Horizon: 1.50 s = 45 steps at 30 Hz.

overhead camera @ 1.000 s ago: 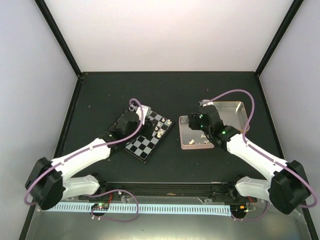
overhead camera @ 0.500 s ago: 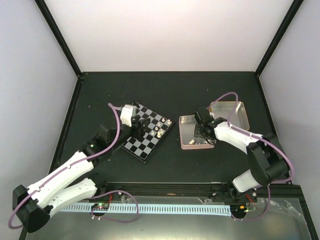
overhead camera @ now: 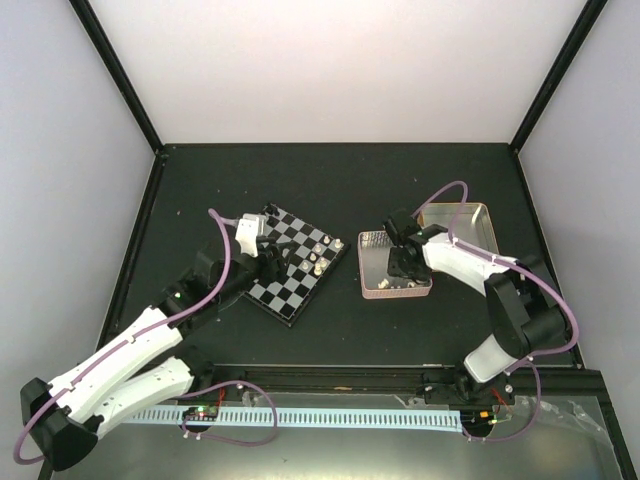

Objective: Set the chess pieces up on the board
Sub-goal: Pick up the chess piece from the storage box.

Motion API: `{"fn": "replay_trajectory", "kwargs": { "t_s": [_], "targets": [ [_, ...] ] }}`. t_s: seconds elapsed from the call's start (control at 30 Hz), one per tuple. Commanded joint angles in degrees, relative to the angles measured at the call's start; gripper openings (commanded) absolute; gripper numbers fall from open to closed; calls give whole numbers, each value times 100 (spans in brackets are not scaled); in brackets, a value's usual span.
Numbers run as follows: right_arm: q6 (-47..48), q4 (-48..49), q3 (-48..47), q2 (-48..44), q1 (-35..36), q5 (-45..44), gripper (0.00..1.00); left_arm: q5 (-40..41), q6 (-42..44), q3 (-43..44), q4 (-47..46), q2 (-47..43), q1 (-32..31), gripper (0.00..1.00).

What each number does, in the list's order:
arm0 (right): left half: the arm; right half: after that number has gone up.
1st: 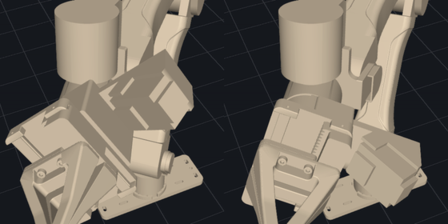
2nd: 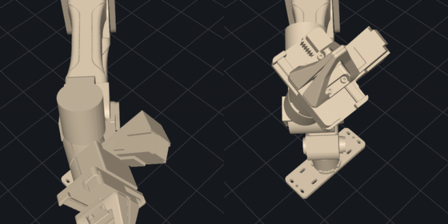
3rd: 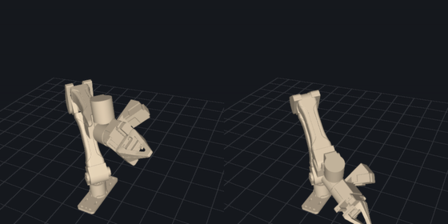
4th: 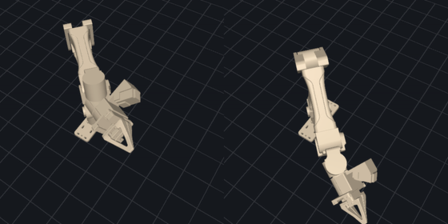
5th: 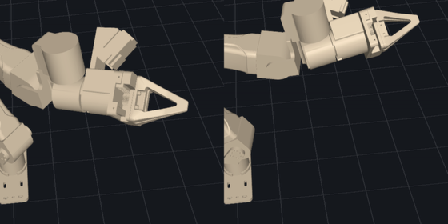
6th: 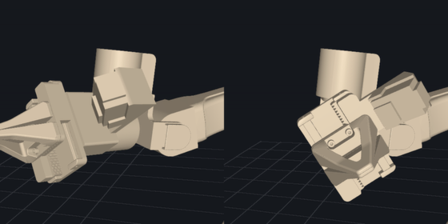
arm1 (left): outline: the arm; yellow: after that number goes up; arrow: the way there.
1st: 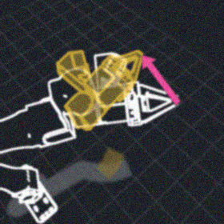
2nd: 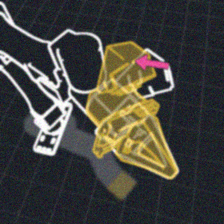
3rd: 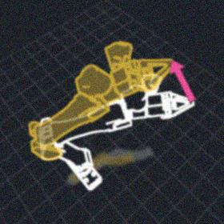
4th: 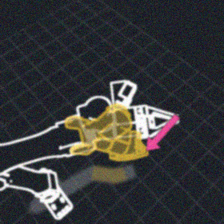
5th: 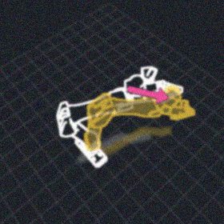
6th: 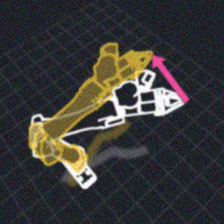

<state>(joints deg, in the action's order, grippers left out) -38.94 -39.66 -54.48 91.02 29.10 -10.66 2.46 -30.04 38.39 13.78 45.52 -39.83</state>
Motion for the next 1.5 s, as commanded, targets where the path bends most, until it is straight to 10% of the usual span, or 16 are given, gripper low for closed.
{"fn": "replay_trajectory", "kwargs": {
  "t_s": [0.0, 0.6, 0.83, 1.17, 1.47],
  "targets": [
    [-71, 18, 324, -162, -27, -316, 49, -55, 63, -129, -231, 30, 2, 63],
    [-208, 643, -531, 762, -159, -28, 49, 250, 544, 463, -499, 790, 44, 64],
    [-31, 450, -677, 947, -159, -110, 28, 281, 646, 610, -581, 1023, 86, 63],
    [-162, 212, -476, 794, -150, -293, 45, 169, 633, 557, -640, 1039, 100, 63],
    [-496, 373, -126, 615, -142, -19, 37, 95, 617, 422, -569, 918, 114, 63]
  ]
}}
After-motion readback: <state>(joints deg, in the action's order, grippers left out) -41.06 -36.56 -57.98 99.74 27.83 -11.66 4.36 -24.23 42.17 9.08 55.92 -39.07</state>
